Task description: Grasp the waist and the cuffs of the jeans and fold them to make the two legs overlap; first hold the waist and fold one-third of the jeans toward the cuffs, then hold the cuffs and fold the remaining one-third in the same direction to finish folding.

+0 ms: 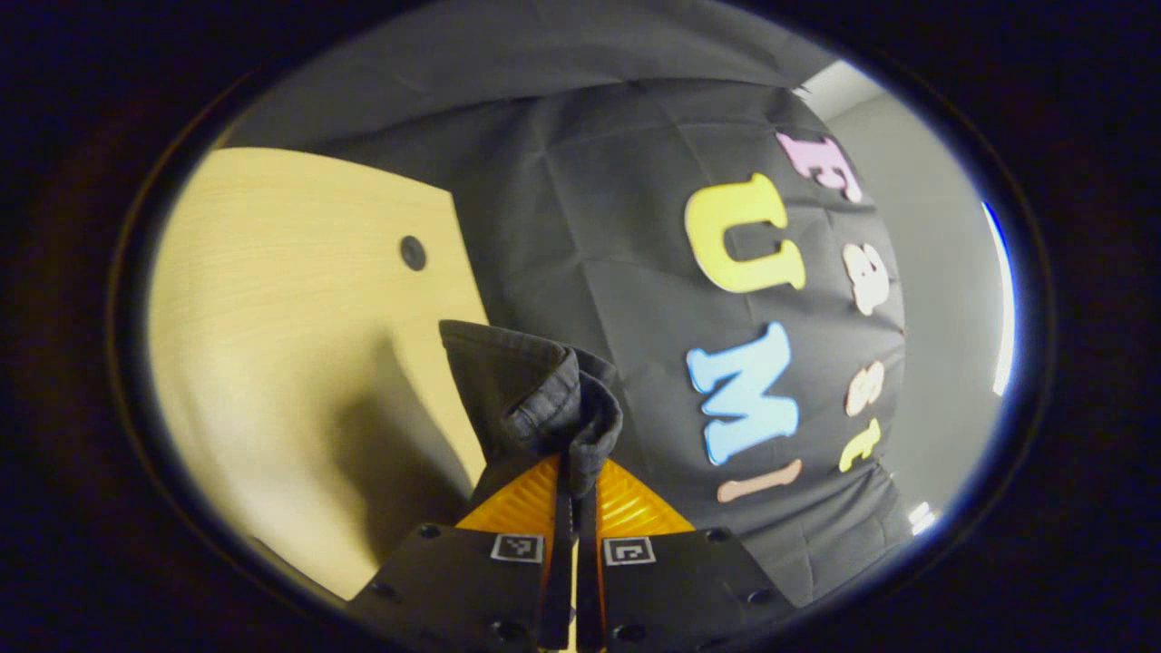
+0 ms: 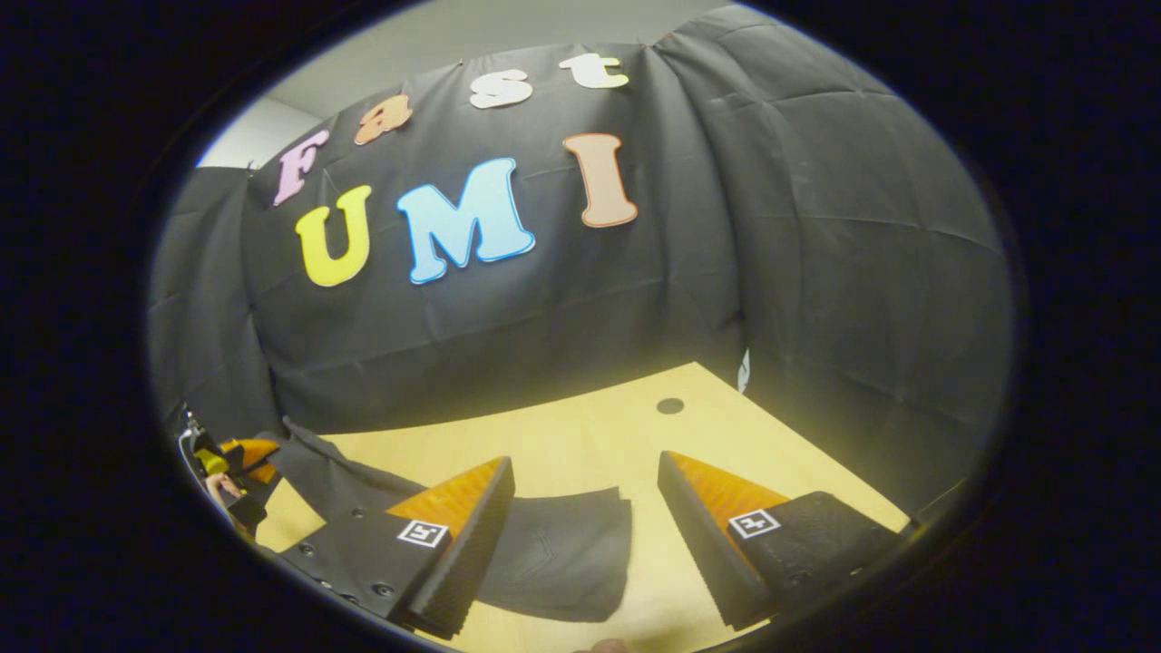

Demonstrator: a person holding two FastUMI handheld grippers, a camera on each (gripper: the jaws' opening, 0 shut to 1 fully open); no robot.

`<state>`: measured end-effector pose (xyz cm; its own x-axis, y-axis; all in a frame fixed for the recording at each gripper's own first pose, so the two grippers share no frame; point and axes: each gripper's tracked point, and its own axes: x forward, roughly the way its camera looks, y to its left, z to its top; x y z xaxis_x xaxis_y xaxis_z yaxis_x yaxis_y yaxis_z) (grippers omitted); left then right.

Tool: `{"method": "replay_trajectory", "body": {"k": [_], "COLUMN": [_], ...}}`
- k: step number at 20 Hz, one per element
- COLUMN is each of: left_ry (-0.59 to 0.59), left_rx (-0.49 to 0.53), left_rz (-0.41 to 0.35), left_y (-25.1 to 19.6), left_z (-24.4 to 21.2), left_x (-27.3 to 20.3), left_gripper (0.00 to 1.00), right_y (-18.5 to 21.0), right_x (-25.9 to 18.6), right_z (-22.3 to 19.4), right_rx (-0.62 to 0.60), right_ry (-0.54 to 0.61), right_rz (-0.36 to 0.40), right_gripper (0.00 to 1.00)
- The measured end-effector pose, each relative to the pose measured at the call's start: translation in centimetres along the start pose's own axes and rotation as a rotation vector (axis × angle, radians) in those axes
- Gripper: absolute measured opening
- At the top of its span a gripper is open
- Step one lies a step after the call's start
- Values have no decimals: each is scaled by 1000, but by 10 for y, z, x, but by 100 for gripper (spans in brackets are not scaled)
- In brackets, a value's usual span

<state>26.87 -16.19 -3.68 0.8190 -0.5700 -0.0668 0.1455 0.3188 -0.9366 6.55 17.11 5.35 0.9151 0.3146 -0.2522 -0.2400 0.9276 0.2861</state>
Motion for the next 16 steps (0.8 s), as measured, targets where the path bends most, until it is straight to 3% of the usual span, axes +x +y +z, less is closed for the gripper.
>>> {"method": "replay_trajectory", "body": {"k": [4,7,12,14,16], "left_ry": [157,318,568,632,630], "left_rx": [220,368,685,769,786], "left_rz": [-77,-97,12,63,113], "left_y": [-96,-134,-86,-72,-59], "left_z": [-110,-214,-336,-346,-358], "left_x": [-3,3,36,35,37], "left_gripper": [10,10,10,10,11], "right_y": [10,12,-7,-15,-26], "right_x": [-4,-8,-16,-19,-21], "right_z": [-1,-6,-21,-28,-30], "right_rx": [6,23,32,39,44], "right_ry": [0,14,51,70,81], "right_rz": [88,145,192,205,212], "right_gripper": [96,96,95,95,95]}}
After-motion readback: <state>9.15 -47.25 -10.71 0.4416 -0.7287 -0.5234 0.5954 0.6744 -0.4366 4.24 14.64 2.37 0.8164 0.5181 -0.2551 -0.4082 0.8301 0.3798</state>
